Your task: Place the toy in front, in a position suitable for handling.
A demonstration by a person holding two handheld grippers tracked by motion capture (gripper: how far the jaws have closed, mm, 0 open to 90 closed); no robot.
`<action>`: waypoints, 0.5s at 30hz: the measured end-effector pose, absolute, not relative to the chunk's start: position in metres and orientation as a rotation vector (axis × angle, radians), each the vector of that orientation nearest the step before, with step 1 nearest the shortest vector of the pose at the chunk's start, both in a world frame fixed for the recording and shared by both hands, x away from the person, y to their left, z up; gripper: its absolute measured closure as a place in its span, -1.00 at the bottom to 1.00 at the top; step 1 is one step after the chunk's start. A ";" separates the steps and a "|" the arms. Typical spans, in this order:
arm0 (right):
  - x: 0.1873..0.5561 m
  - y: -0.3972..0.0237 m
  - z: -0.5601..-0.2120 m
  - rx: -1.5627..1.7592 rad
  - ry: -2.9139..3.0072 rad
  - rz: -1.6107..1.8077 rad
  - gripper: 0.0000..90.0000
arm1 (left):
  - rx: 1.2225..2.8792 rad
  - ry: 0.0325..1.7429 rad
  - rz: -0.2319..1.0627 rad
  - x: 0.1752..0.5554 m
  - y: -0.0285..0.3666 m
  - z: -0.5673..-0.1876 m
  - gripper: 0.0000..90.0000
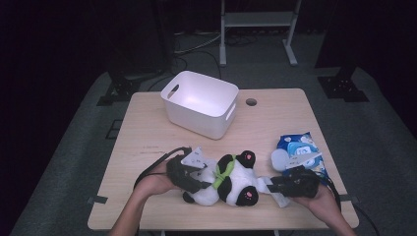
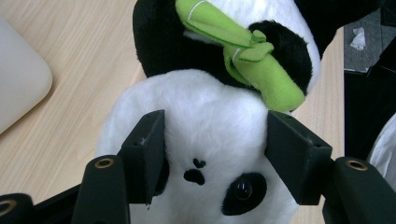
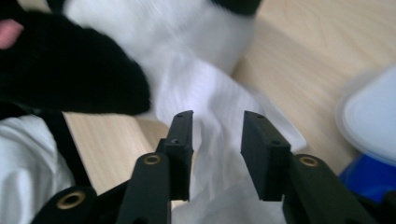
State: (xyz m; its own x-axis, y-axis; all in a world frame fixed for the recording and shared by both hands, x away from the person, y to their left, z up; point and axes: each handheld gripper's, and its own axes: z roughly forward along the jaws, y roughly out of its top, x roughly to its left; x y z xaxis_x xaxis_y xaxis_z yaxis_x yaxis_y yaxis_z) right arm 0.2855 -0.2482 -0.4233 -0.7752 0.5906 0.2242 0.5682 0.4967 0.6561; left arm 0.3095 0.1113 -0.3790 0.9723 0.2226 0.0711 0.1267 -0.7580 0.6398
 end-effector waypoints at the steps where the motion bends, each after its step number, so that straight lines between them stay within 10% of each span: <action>1: 0.285 -0.248 -0.420 1.036 2.686 1.172 0.32 | 2.435 0.243 0.186 0.310 0.112 -0.379 -0.16; 15: 0.303 -0.220 -0.378 0.861 2.667 1.256 0.21 | 2.373 0.242 0.181 0.306 0.118 -0.383 -0.34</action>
